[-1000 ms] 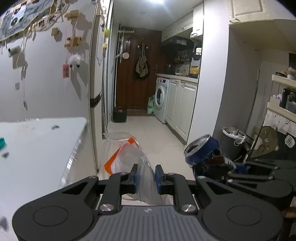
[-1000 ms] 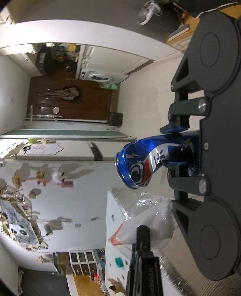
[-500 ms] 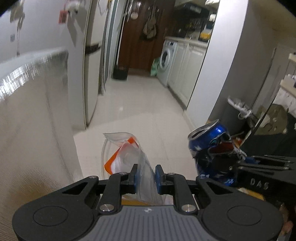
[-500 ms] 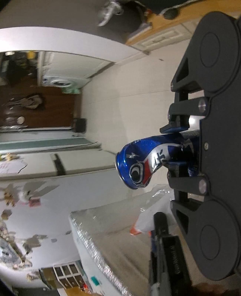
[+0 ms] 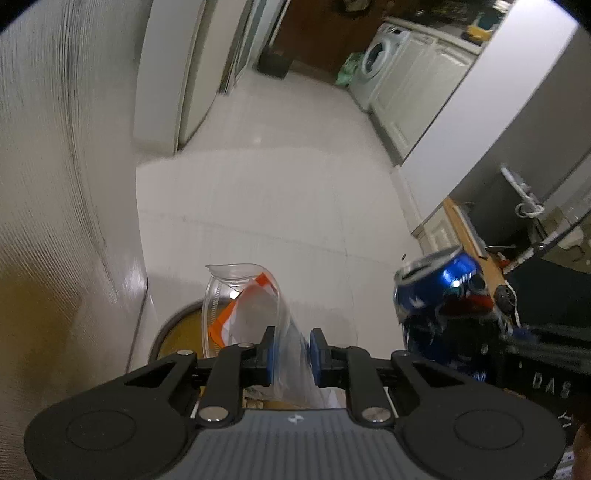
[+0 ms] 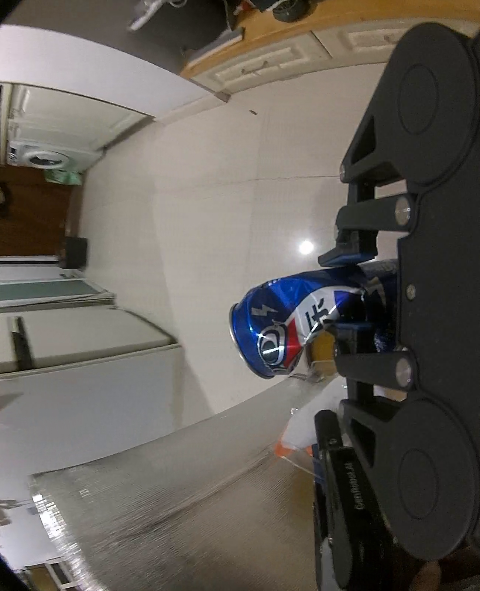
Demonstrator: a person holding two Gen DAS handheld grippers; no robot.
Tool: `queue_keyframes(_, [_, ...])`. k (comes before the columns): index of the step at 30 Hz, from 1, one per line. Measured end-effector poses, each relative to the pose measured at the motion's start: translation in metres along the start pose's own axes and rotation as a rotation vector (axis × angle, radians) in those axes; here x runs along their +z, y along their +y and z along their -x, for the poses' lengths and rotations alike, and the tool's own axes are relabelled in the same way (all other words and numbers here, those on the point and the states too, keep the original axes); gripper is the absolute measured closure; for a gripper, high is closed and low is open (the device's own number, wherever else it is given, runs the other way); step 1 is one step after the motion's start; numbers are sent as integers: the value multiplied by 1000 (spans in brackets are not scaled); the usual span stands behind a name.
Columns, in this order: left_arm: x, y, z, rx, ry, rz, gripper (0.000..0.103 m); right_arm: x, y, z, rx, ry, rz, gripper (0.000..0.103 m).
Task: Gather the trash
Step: 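Carry the plastic bag and Pepsi can with both tools over the yellow bin, then open right tool to drop Pepsi can while left tool releases plastic bag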
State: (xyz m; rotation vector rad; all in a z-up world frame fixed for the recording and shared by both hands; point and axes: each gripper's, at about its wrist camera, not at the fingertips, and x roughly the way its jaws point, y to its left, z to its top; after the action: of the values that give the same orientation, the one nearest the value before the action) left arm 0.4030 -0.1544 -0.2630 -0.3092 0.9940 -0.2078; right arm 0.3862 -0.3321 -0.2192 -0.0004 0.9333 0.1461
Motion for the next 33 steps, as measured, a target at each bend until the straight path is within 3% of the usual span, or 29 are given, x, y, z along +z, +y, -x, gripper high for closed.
queue_keyframes(6, [-6,34,-59,-6,80,129,84,-14,2,-62,19,132,20,74])
queue_keyframes(10, [-10,53,-85,7,112,176,84,-27,9,-97,9,203,106,74])
queue_keyframes(14, [-23,70,-103,26,161,180,84,-37,19,-131,28,240,159,74])
queue_keyframes(24, [-45,92,-137,14,301,214,83,-23,54,-205,59,278,275,73])
queue_keyframes(27, [-48,95,-145,3,330,226,83,-16,62,-212,44,222,286,46])
queue_keyframes(33, [-52,96,-154,-22,356,252,83,-10,61,-220,35,233,257,41])
